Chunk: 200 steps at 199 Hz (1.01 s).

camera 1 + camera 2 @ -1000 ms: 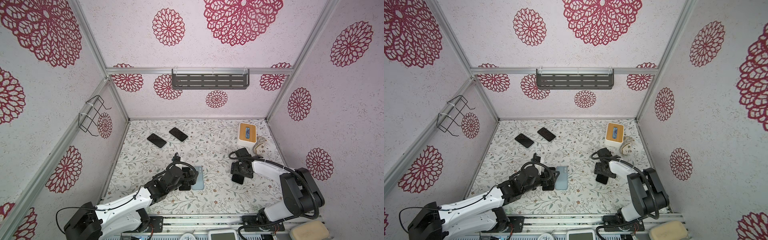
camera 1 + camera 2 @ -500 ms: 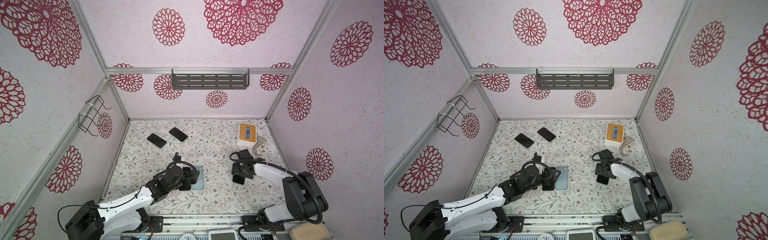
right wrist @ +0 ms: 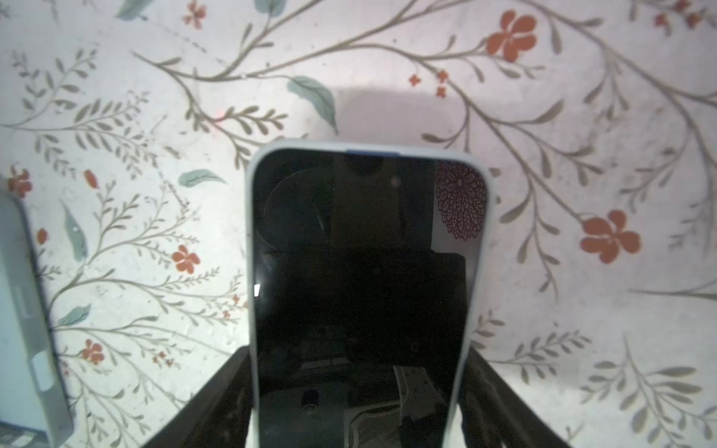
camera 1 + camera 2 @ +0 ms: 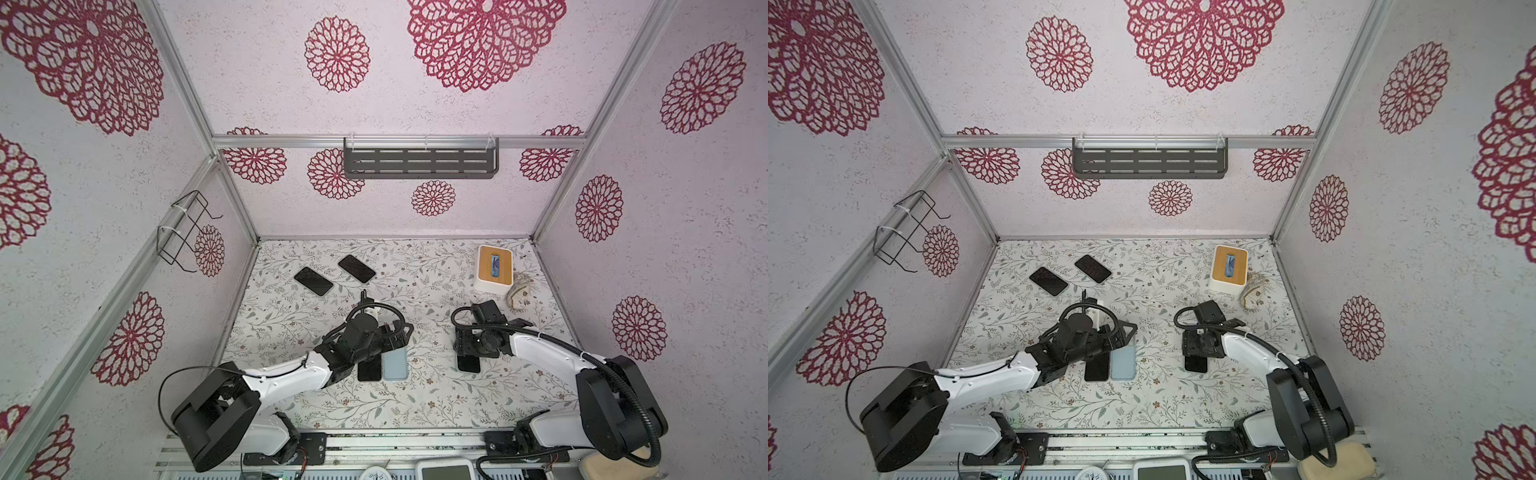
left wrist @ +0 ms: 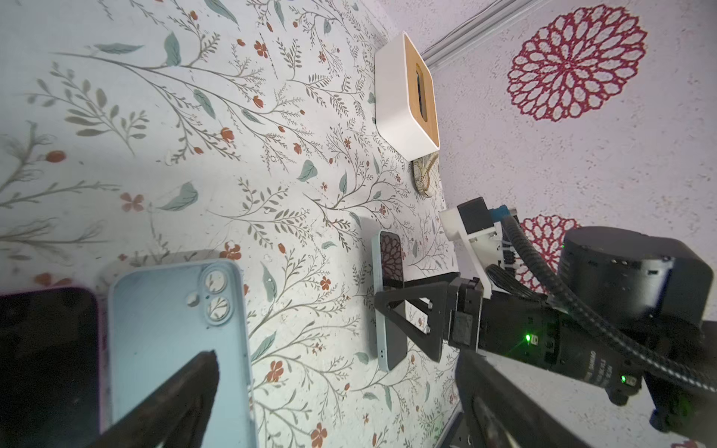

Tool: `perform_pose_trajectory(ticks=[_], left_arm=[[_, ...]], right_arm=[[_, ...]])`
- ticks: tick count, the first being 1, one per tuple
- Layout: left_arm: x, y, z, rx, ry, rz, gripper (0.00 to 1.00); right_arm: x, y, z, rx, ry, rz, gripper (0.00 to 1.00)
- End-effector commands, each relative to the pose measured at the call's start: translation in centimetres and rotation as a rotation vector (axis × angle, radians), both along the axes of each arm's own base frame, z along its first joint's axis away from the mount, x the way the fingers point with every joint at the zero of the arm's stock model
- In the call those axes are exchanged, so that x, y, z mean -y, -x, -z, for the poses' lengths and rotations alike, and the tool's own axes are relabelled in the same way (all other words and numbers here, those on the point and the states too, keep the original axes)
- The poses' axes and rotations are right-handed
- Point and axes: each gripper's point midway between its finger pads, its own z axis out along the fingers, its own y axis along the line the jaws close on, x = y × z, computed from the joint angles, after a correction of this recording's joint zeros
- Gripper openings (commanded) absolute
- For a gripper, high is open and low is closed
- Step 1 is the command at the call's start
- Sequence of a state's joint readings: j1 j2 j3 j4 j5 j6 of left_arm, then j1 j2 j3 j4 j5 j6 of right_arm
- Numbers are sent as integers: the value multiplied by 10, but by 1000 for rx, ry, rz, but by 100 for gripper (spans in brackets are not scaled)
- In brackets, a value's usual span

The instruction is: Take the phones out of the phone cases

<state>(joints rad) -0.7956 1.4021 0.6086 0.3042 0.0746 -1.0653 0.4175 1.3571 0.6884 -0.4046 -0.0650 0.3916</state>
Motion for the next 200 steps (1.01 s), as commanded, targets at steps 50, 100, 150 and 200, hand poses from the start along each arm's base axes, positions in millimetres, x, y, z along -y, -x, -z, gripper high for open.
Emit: perform_pose_trajectory(ticks=[50, 100, 150, 200], left_arm=[[36, -27, -1, -86, 260, 17, 88], [41, -25, 3, -102, 289, 36, 84], [52, -17, 21, -145, 279, 60, 75], [68, -11, 15, -138, 304, 114, 67]], right_arm=[[-88, 8, -75, 204, -222, -309, 55], [-101, 14, -84, 215, -257, -360, 54], [-108, 14, -90, 222, -293, -375, 54], [-112, 15, -92, 220, -309, -386, 53]])
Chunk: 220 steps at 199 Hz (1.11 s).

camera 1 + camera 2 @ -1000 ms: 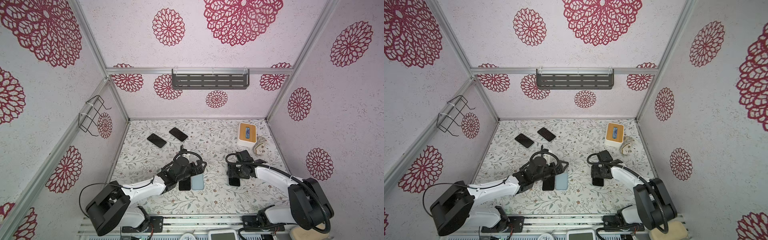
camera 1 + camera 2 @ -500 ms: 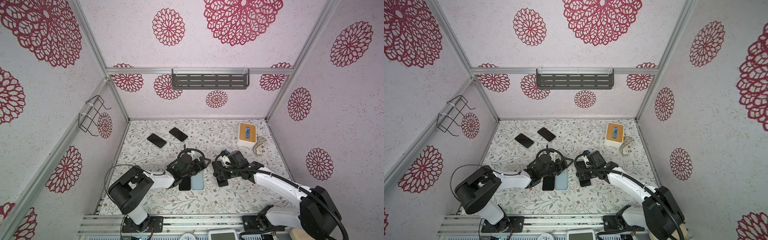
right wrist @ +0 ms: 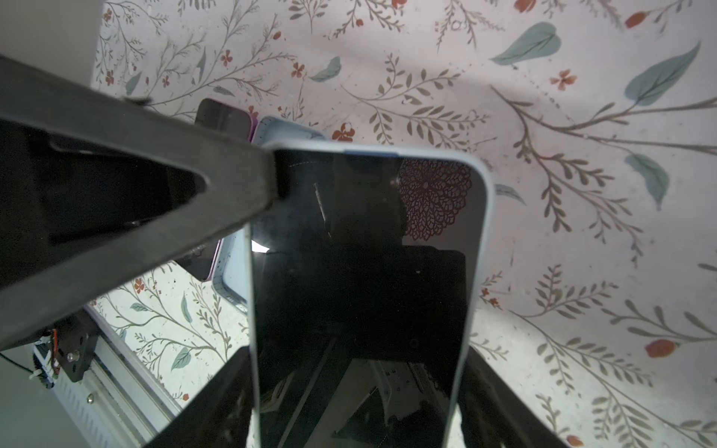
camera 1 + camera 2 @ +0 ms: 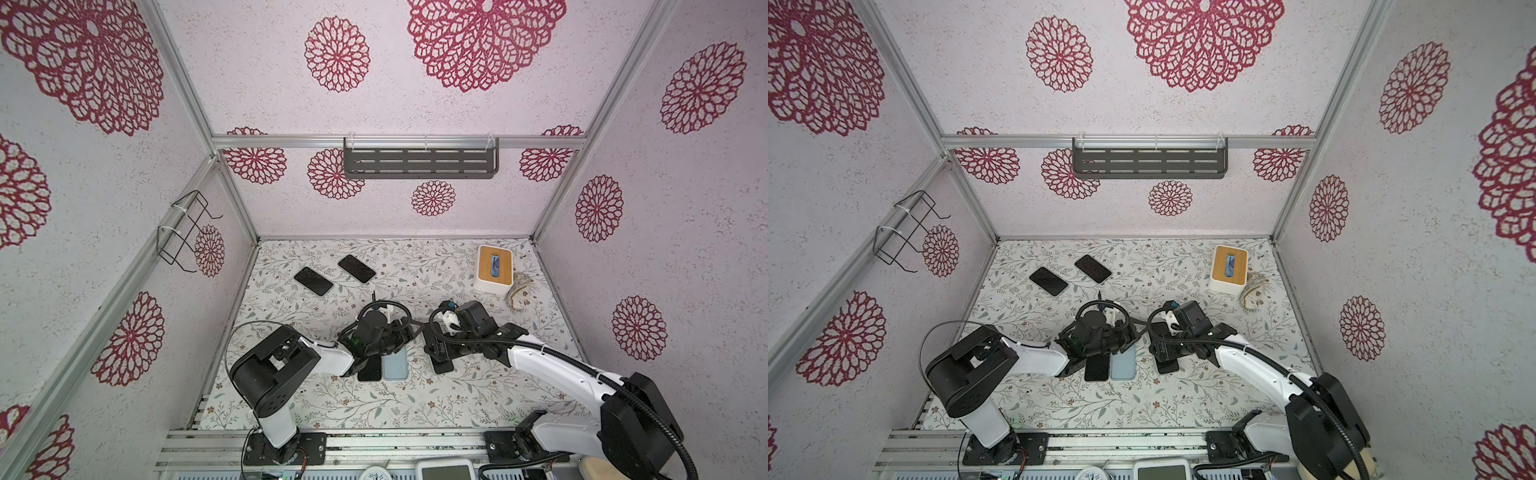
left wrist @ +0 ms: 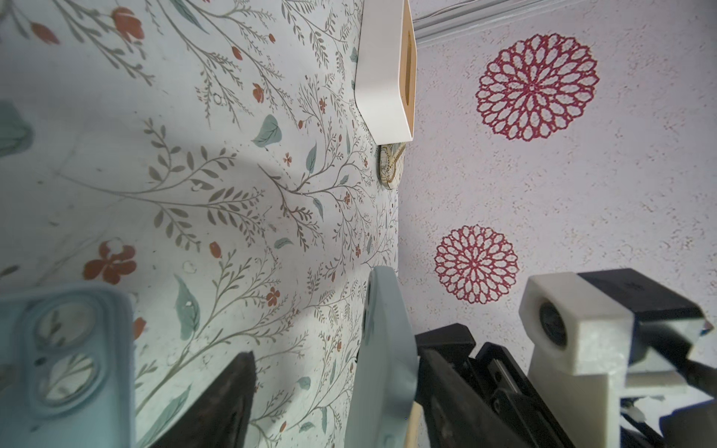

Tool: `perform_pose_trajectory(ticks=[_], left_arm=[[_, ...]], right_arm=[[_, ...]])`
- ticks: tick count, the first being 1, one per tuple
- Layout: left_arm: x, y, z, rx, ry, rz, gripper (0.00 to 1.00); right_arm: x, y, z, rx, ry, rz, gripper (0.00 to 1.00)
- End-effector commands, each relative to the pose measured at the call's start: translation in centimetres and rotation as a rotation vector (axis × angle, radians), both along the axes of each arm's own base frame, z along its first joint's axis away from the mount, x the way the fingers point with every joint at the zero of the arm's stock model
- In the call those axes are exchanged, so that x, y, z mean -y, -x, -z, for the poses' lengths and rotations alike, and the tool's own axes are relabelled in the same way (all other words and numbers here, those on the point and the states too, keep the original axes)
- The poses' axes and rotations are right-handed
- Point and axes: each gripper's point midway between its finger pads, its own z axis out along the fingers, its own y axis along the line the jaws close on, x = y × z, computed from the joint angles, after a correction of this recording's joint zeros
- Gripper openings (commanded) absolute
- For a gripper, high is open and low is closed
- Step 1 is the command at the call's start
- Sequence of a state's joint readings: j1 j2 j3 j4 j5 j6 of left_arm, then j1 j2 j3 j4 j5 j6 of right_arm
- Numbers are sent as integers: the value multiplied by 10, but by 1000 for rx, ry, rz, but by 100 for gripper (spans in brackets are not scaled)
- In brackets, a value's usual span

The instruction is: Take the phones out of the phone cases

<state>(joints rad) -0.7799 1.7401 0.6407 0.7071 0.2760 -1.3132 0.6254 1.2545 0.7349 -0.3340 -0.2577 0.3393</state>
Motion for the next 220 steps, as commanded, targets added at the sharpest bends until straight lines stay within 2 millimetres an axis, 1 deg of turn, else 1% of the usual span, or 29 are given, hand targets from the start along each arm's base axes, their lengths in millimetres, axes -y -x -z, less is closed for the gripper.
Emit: perform_pose_trajectory(ticks=[1, 32, 50, 80, 102, 121, 140, 149, 161, 172, 193, 202, 212, 220], left_arm=[[18, 0, -20, 47, 56, 43, 66], [25, 5, -17, 39, 68, 65, 59], [29, 8, -15, 38, 74, 78, 51], [33, 11, -12, 28, 87, 91, 35], [31, 12, -10, 25, 87, 87, 28], [30, 12, -15, 37, 92, 86, 21], [28, 12, -26, 69, 93, 86, 16], [26, 12, -33, 91, 83, 85, 13], [20, 11, -41, 116, 61, 72, 9], [12, 9, -51, 143, 48, 53, 5], [-17, 0, -71, 201, 29, -31, 1], [-32, -3, -82, 234, 22, -76, 0], [-50, -8, -96, 277, 17, -134, 0], [-65, -11, -109, 312, 20, -185, 0]], right_arm=[[-16, -10, -34, 85, -81, -36, 53], [-17, -11, -33, 84, -84, -38, 52], [-20, -10, -32, 75, -93, -43, 52], [-20, -12, -33, 80, -95, -40, 52], [-20, -12, -33, 81, -95, -41, 52], [-20, -12, -33, 83, -96, -39, 52], [-20, -12, -35, 88, -109, -31, 52], [-20, -13, -37, 97, -119, -17, 55], [-20, -14, -42, 110, -145, 1, 64], [-21, -14, -49, 129, -176, 12, 77], [-17, -14, -72, 204, -253, 51, 90], [-15, -13, -86, 247, -310, 72, 98], [-12, -11, -99, 297, -377, 98, 99], [-10, -10, -106, 329, -423, 115, 99]])
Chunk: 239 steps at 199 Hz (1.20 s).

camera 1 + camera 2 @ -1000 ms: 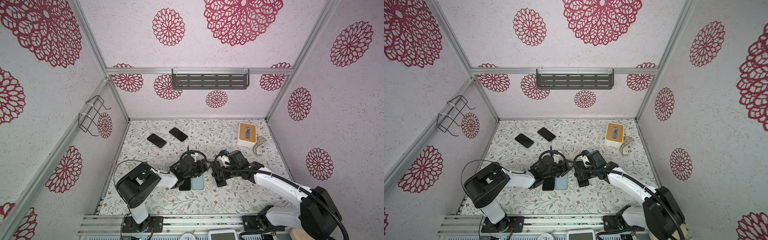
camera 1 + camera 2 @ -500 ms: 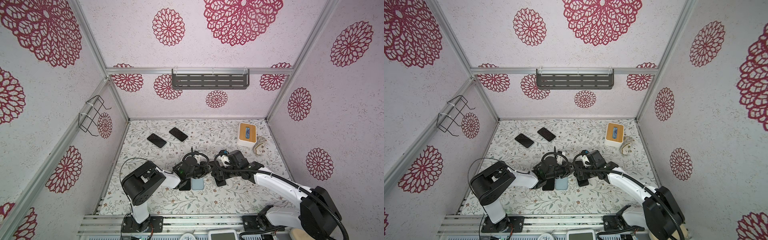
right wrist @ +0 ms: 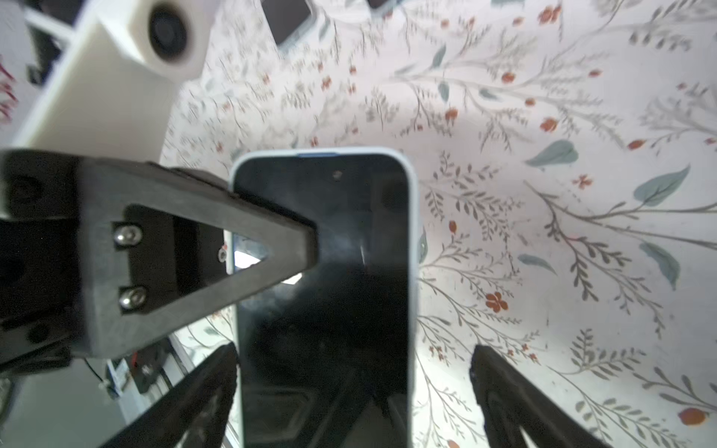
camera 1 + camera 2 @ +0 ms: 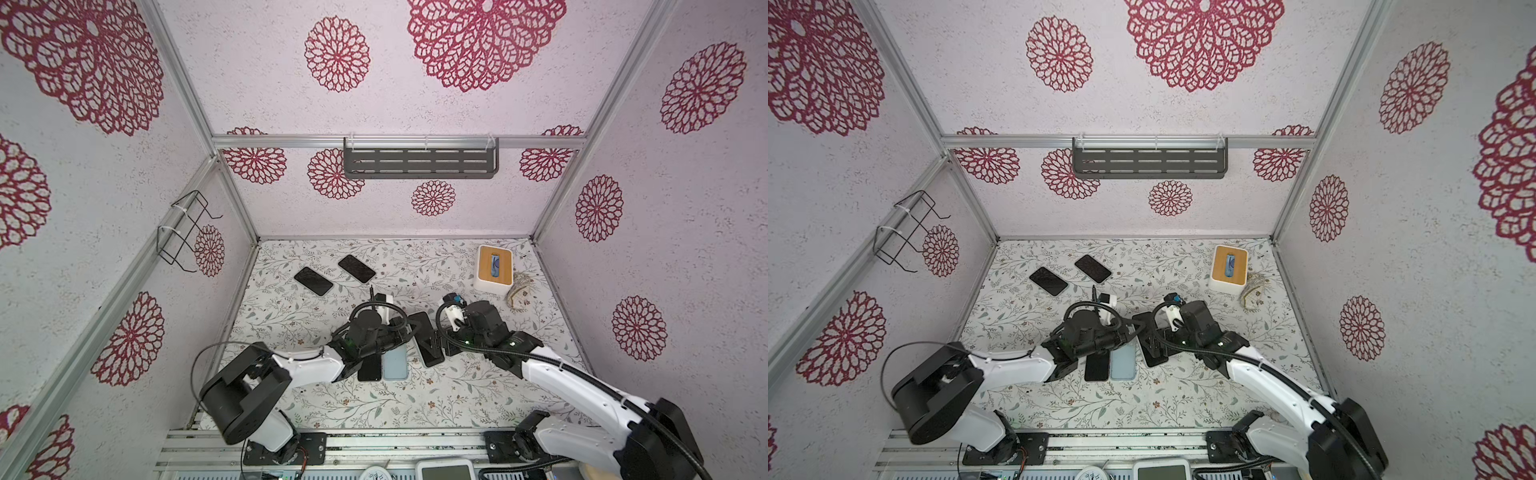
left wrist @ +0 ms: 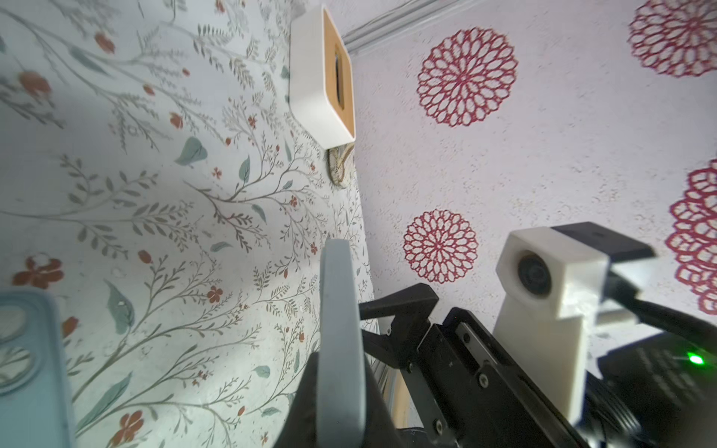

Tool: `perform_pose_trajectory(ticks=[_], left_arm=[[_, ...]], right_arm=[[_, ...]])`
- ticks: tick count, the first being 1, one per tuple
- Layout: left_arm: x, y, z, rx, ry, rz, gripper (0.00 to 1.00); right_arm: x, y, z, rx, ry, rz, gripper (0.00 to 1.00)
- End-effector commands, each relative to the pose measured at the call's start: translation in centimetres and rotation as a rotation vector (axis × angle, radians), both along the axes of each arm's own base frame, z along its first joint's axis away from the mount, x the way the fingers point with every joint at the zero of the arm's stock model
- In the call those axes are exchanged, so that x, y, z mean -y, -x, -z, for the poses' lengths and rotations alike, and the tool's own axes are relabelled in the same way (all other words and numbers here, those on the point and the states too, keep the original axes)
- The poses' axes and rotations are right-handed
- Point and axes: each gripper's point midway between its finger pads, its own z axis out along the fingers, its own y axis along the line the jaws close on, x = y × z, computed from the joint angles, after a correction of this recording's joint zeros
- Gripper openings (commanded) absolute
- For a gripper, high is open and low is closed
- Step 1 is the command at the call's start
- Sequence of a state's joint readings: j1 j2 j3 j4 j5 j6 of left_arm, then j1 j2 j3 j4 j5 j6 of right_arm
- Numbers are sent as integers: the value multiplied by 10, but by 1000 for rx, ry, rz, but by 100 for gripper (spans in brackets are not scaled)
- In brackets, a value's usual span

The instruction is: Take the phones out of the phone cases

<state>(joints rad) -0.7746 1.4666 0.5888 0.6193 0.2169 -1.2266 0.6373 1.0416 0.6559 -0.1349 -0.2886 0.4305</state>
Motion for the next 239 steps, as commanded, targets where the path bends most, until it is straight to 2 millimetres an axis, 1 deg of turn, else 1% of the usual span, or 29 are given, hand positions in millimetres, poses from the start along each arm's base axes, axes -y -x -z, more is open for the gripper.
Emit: perform_pose_trajectory(ticks=[1, 18, 24, 40, 52, 57, 64, 73, 78, 89, 110, 131, 150, 164, 195, 213, 239], left_arm=[[-43, -18, -37, 133, -6, -160, 0], [-67, -17, -72, 239, 4, -235, 0], [-75, -15, -88, 283, 6, -257, 0], [-92, -6, -119, 376, -3, -300, 0], [-105, 2, -136, 430, 3, -337, 0], [-112, 4, -141, 444, 7, -358, 0], [-119, 7, -146, 458, 19, -381, 0], [-129, 11, -150, 467, 40, -413, 0], [-133, 13, -151, 468, 56, -430, 0], [-142, 18, -155, 476, 106, -459, 0], [-150, 24, -160, 480, 180, -482, 0], [-150, 28, -165, 477, 241, -481, 0], [-148, 29, -168, 473, 281, -485, 0], [-148, 31, -171, 479, 307, -485, 0], [-147, 33, -173, 482, 365, -490, 0], [-144, 34, -172, 478, 388, -484, 0], [-143, 34, -170, 466, 420, -487, 0]], right_arm=[[4, -6, -39, 121, -183, 84, 99], [2, 0, -54, 172, -274, 68, 99], [1, 2, -59, 179, -311, 66, 99], [-2, 6, -71, 210, -409, 51, 99], [-4, 9, -83, 237, -482, 39, 99], [-5, 10, -88, 253, -514, 31, 99], [-6, 13, -91, 269, -550, 23, 99], [-8, 17, -100, 308, -604, 8, 98], [-9, 19, -100, 312, -621, -3, 98], [-15, 25, -108, 343, -666, -38, 97], [-27, 38, -119, 384, -726, -108, 95], [-44, 50, -127, 409, -755, -176, 91], [-59, 55, -128, 399, -766, -218, 83], [-68, 58, -126, 382, -774, -242, 80], [-78, 64, -127, 370, -818, -269, 75], [-84, 69, -134, 377, -846, -298, 73], [-93, 71, -138, 376, -849, -320, 69]])
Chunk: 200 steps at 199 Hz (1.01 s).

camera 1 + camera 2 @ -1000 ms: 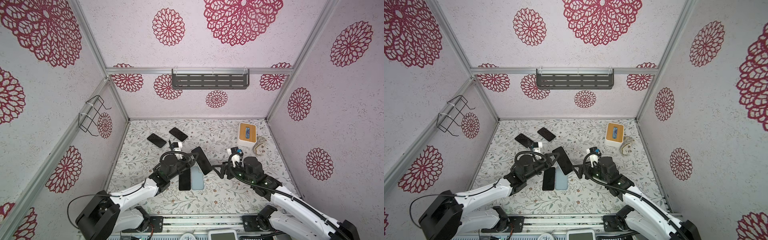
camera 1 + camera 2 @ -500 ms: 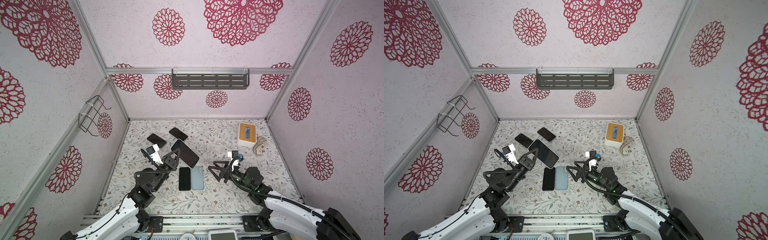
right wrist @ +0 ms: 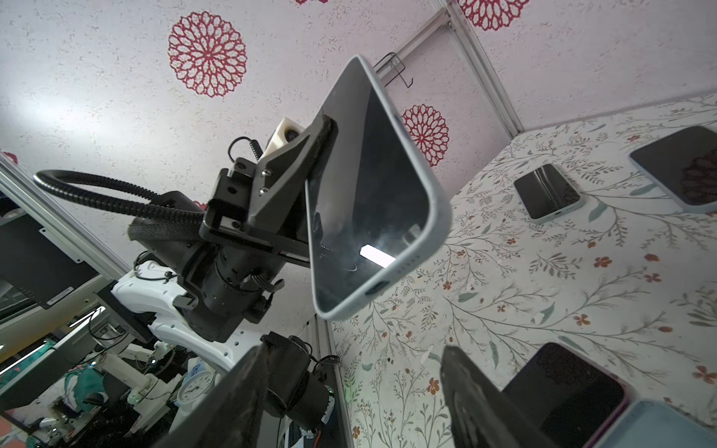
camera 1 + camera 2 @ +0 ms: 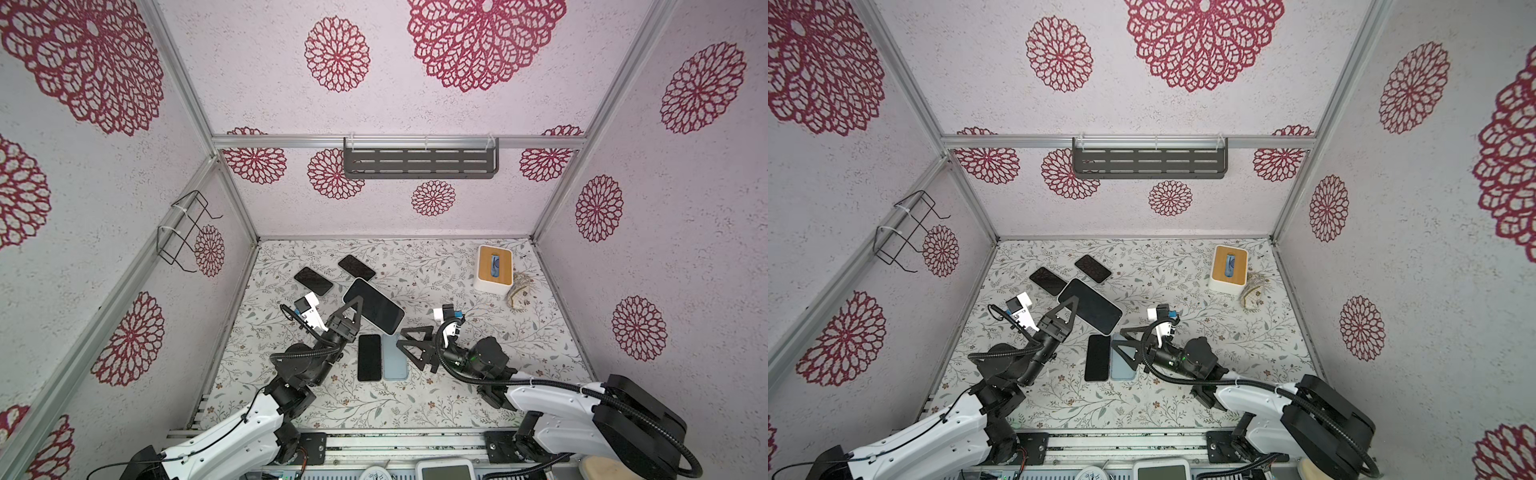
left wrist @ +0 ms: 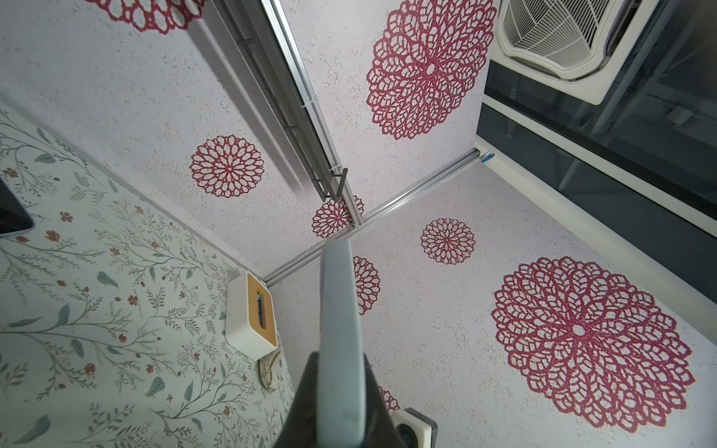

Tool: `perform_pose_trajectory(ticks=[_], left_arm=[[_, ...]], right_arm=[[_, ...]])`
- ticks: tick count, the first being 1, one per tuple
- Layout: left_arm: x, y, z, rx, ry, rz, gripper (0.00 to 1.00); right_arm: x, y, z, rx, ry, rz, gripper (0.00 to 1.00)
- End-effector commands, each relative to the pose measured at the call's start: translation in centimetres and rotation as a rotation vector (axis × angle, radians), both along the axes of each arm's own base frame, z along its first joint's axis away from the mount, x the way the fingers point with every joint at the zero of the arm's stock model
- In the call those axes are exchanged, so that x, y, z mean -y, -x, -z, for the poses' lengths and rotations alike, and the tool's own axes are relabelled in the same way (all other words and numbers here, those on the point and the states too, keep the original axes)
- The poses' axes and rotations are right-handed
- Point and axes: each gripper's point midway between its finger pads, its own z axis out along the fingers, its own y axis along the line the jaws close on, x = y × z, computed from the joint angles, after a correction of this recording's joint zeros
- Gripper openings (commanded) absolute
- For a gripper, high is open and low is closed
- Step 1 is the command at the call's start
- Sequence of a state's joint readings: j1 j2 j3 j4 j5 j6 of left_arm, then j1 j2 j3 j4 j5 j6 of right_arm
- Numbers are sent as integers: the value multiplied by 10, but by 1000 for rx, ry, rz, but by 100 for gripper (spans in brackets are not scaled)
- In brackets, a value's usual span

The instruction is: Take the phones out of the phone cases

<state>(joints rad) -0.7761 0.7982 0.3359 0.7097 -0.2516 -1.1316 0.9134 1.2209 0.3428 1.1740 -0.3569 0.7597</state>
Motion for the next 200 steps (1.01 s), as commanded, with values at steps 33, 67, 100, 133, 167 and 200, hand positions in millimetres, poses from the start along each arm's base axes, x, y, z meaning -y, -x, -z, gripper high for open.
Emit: perform_pose_trajectory(ticks=[33, 67, 100, 133, 167, 200], left_arm=[[-6, 10, -27, 73, 151, 1, 0], [-7, 11, -24, 63, 154, -7, 0], [-6, 11, -22, 56, 157, -8, 0], [-6, 10, -19, 49, 153, -14, 0], [-5, 10, -18, 47, 146, -13, 0], [-3, 10, -17, 48, 140, -6, 0]], right_arm=[[-9, 10, -48, 99, -131, -47, 61], [-12, 12, -48, 90, -143, -67, 52], [-14, 11, -50, 92, -144, -68, 47], [-16, 12, -50, 91, -145, -77, 41], [-19, 11, -49, 86, -146, -86, 33], [-20, 10, -51, 85, -145, -85, 28]])
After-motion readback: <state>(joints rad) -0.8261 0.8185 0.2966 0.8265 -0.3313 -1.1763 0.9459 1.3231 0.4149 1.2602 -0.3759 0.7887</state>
